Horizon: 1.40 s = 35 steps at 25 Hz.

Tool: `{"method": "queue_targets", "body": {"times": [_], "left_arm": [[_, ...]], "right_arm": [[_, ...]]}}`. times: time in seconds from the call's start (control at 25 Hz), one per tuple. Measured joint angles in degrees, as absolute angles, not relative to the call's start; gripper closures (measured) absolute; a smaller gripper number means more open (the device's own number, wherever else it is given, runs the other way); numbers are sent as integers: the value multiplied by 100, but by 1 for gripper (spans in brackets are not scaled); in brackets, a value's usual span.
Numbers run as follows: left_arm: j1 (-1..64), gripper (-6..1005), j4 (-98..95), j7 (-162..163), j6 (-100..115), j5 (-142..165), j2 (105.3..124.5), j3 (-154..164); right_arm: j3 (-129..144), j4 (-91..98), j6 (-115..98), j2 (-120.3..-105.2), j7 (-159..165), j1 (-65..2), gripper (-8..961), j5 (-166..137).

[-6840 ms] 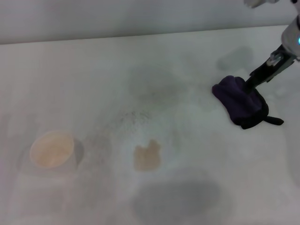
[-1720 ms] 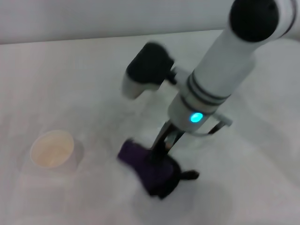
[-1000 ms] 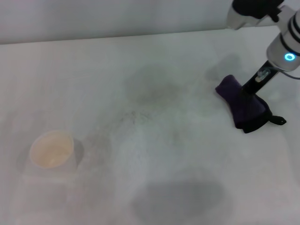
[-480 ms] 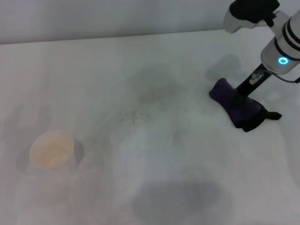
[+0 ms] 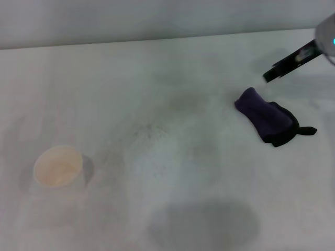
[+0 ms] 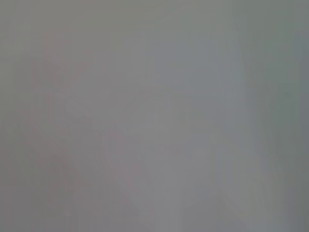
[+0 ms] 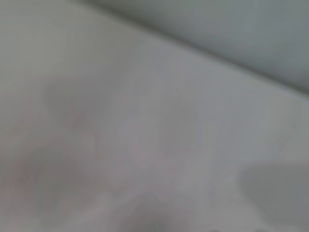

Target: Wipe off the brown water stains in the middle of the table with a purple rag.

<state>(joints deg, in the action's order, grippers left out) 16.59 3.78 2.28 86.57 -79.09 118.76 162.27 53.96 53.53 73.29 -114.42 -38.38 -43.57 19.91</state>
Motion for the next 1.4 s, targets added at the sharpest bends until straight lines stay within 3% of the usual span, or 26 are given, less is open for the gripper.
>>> {"method": "queue_targets", "body": {"times": [0.12, 0.4, 0.68, 0.96, 1.4], "left_arm": [[1700, 109, 348, 228, 8656, -7970, 11887, 16224], [1771, 109, 307, 228, 8668, -8187, 11910, 16224], [1796, 108, 110, 229, 8647, -8701, 11915, 16224], [1906, 109, -53, 227, 8597, -9171, 11920, 16225], [1970, 108, -353, 222, 8241, -9508, 11923, 16231]], "right_arm": [[4954, 5411, 6950, -11438, -4118, -4180, 497, 2152], [4453, 5414, 5303, -11427, -5137, -3350, 497, 3495], [4349, 4971, 3297, -11488, -7610, -2480, 497, 6725], [3407, 4076, 3171, -11404, -10054, -2528, 497, 8595], [2912, 2472, 5350, -11515, -14291, -2413, 497, 11384]]}}
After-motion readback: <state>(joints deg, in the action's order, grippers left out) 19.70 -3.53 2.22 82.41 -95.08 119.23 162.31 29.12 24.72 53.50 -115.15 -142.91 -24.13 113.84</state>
